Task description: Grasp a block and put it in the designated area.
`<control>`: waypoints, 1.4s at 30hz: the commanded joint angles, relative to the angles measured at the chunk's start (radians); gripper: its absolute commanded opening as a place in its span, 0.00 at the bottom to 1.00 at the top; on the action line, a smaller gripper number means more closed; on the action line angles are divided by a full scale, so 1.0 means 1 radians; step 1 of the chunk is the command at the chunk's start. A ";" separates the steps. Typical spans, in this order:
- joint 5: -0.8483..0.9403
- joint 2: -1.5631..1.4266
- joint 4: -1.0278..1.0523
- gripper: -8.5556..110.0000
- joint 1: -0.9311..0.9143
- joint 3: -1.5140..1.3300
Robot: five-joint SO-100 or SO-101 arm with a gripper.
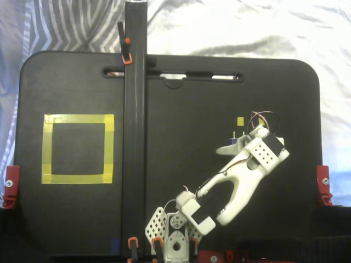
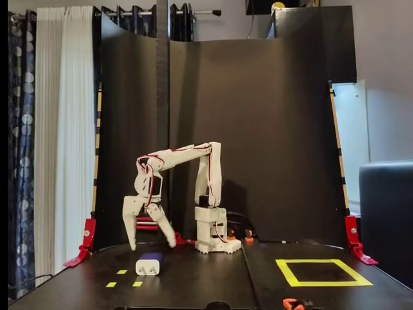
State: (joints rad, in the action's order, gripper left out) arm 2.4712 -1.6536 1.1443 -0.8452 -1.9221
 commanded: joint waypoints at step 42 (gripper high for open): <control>-0.103 0.179 -0.227 0.32 0.057 -0.110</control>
State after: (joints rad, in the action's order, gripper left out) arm 2.3777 -1.4650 0.9357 -0.7946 -2.0049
